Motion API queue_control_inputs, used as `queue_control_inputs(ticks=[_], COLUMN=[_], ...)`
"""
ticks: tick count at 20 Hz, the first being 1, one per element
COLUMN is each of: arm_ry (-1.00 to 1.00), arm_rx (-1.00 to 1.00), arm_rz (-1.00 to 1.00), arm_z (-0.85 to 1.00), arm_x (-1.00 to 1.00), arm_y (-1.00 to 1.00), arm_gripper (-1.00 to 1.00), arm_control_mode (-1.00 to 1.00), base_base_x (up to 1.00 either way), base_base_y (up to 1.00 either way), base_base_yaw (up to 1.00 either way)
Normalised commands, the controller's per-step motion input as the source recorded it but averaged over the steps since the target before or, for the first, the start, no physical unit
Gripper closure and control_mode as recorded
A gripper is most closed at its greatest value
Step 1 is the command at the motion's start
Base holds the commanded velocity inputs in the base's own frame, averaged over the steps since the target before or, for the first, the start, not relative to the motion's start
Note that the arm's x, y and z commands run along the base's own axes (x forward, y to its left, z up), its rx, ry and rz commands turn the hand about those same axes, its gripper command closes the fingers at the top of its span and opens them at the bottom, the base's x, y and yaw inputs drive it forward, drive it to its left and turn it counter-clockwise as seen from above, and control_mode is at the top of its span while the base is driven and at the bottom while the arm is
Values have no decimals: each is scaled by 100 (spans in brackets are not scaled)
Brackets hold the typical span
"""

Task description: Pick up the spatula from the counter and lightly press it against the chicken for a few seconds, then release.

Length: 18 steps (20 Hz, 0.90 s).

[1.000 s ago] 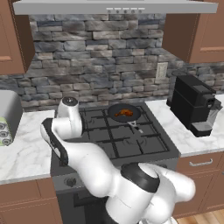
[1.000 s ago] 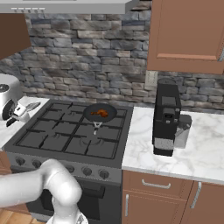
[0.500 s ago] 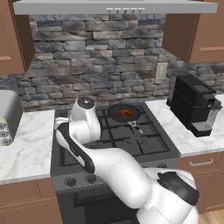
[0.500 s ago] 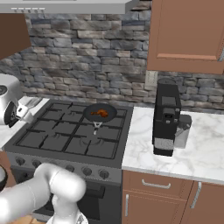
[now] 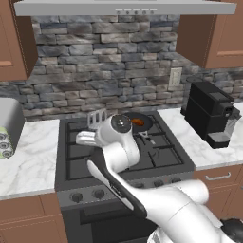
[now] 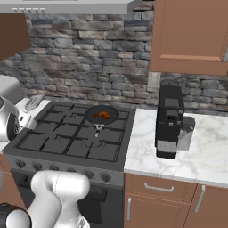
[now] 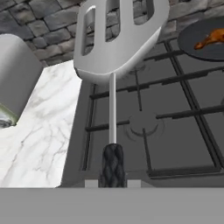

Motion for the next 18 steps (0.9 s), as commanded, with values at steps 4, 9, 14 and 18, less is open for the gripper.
queue_control_inputs(ticks=[4,9,14,18], arm_ry=[-15,-2,0,0], arm_rx=[1,8,12,8], arm_rz=[0,0,0,-5], arm_z=[36,45,39,24], arm_x=[-58,-39,-19,0], arm_y=[-53,-51,-51,-38], arm_gripper=[100,100,100,100], arm_control_mode=[-100,-100,-100,-100], base_base_x=[0,0,0,0], base_base_y=[0,0,0,0], base_base_yaw=[0,0,0,0])
